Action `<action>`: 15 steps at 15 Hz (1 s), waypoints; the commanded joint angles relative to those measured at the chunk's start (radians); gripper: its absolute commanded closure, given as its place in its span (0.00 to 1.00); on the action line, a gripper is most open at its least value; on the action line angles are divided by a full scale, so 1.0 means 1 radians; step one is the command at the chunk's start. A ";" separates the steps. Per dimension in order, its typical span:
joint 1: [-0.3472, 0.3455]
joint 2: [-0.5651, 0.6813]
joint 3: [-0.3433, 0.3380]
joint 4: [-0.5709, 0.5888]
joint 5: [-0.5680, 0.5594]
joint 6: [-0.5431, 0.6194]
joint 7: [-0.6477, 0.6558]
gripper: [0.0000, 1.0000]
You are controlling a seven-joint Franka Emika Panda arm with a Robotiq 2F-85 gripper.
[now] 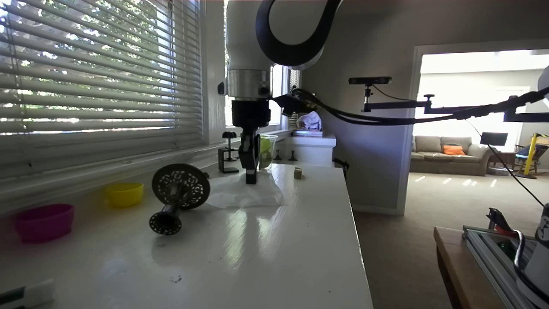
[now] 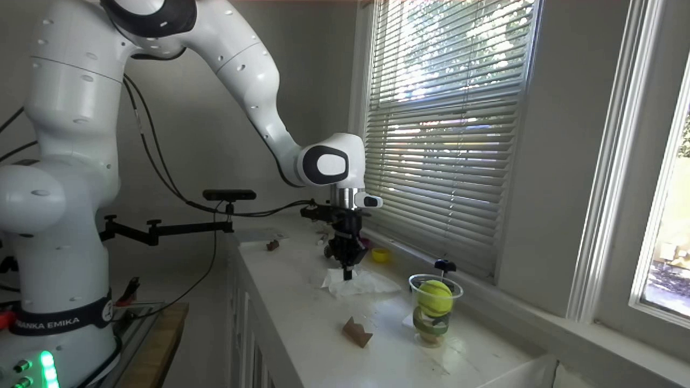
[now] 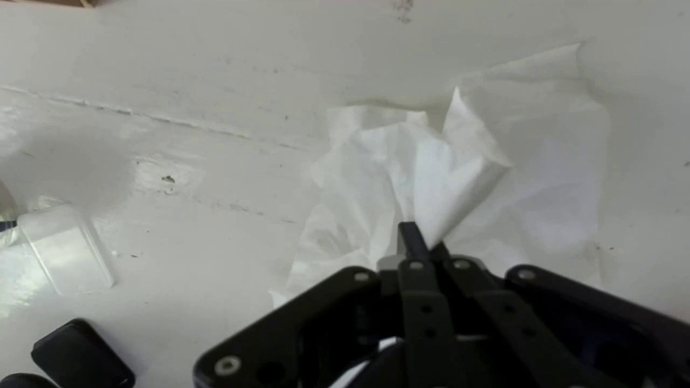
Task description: Use the towel to wipe the counter
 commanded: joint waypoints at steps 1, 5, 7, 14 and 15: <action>-0.005 0.011 -0.026 0.024 -0.047 -0.070 0.147 1.00; -0.006 0.038 -0.067 0.055 -0.096 -0.112 0.357 1.00; -0.005 0.049 -0.081 0.072 -0.088 -0.147 0.446 1.00; 0.007 0.035 -0.068 0.080 -0.047 -0.218 0.552 1.00; 0.016 0.013 -0.056 0.058 -0.066 -0.185 0.530 1.00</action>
